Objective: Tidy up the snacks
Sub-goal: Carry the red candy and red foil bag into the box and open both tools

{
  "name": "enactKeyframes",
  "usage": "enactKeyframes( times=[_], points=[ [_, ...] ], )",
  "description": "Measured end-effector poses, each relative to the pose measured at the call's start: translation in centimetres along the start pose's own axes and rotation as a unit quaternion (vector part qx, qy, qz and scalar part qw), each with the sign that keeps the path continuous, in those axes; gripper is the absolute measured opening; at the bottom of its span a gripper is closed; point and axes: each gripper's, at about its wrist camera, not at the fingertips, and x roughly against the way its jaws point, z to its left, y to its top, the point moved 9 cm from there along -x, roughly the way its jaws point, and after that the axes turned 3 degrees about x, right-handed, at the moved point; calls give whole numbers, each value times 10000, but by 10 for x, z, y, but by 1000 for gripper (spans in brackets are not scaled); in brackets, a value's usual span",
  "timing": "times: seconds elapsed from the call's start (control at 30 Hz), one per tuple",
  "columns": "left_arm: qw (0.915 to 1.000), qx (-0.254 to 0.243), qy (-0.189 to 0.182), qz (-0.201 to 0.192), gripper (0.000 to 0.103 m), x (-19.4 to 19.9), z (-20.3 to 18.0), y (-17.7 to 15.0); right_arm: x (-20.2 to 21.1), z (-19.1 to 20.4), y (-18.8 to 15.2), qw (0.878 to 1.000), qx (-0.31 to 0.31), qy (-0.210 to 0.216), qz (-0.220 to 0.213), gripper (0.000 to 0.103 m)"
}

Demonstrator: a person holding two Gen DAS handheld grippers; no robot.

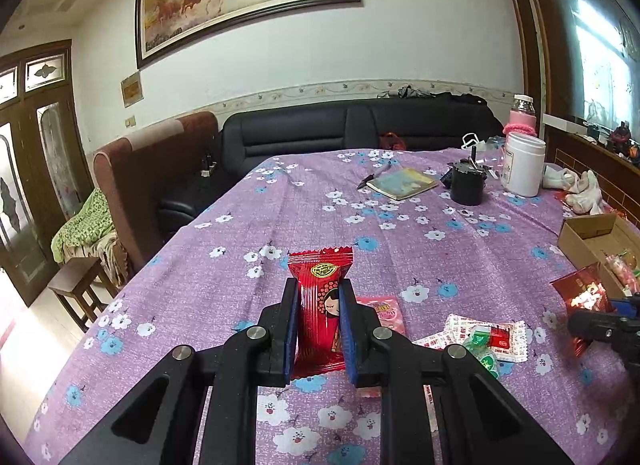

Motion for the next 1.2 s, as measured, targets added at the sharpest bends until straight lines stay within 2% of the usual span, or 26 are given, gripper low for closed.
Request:
enactKeyframes(
  times=[0.4,0.67,0.73,0.83,0.93,1.07,1.2],
  points=[
    [9996,37,227,-185,19,5,9,4,13,-9,11,9993,-88,-217,-287,32],
    [9995,109,230,-211,19,6,12,5,55,-24,21,9970,-411,-321,-580,32],
    [9995,242,83,-179,19,8,14,6,69,-34,20,9956,-532,-384,-665,32],
    [9982,471,-345,-102,19,11,17,10,90,-49,16,9934,-730,-423,-782,32],
    [9932,727,-912,-52,19,19,19,15,109,-59,7,9913,-806,-524,-899,32],
    [9813,985,-1650,95,19,28,14,17,127,-72,-8,9892,-868,-603,-1017,32],
    [9794,936,-1785,125,19,42,1,21,139,-94,-23,9870,-1030,-642,-1057,32]
  ],
)
